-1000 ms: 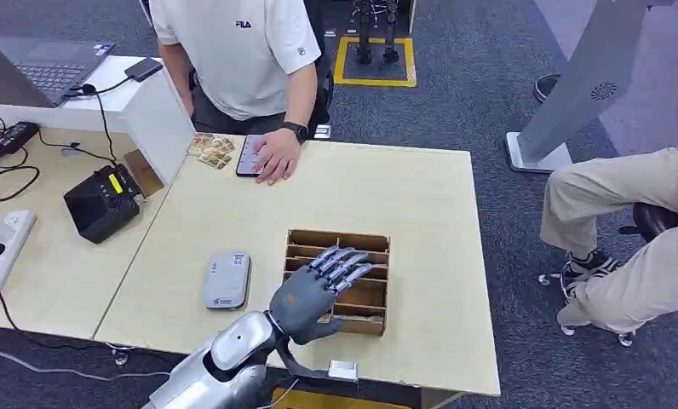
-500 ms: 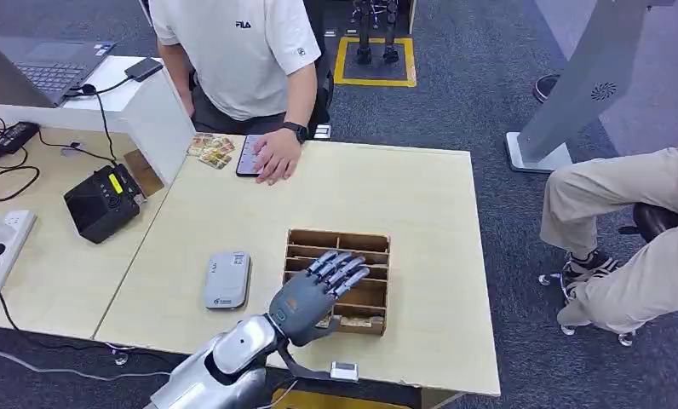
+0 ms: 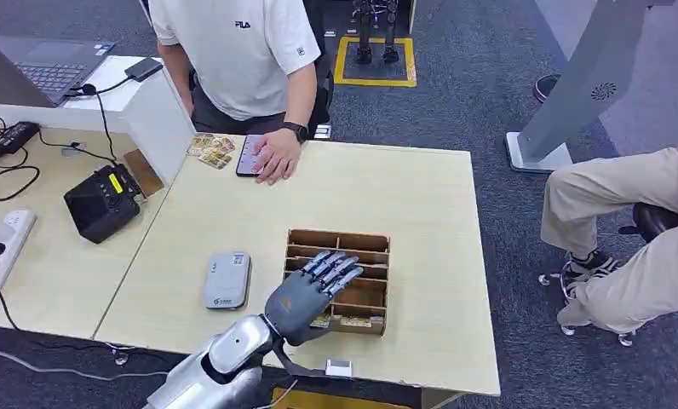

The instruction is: Pass the card to the sensor for recognition and then transmit it.

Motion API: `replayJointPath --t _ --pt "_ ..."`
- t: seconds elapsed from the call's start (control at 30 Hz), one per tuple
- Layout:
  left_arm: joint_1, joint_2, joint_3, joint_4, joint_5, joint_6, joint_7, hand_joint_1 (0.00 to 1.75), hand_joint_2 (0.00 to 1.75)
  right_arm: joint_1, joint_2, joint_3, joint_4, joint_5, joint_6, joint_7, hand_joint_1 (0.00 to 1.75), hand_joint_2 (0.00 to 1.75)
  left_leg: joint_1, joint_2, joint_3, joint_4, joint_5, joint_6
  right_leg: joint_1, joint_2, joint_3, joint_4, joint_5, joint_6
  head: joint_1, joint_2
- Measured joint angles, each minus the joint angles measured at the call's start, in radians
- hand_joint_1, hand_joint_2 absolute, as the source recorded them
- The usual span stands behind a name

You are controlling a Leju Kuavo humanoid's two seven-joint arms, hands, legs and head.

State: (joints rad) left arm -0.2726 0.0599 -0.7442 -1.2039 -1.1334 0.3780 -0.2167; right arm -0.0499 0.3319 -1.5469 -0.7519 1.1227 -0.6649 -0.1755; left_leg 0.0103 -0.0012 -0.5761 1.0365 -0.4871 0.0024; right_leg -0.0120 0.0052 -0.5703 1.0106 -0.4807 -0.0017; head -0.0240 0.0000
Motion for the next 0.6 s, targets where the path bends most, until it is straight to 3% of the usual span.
replayJointPath --t 0.6 --pt "0.062 0.044 0.066 -0.069 0.035 0.042 -0.011 0.00 1.75 0.002 0.000 0.000 -0.006 -0.032 0.000 -0.010 0.00 1.75 0.000 0.000 0.000 0.000 0.000 0.000 0.000 0.000 0.000 0.000 0.000 0.000 0.000 0.000"
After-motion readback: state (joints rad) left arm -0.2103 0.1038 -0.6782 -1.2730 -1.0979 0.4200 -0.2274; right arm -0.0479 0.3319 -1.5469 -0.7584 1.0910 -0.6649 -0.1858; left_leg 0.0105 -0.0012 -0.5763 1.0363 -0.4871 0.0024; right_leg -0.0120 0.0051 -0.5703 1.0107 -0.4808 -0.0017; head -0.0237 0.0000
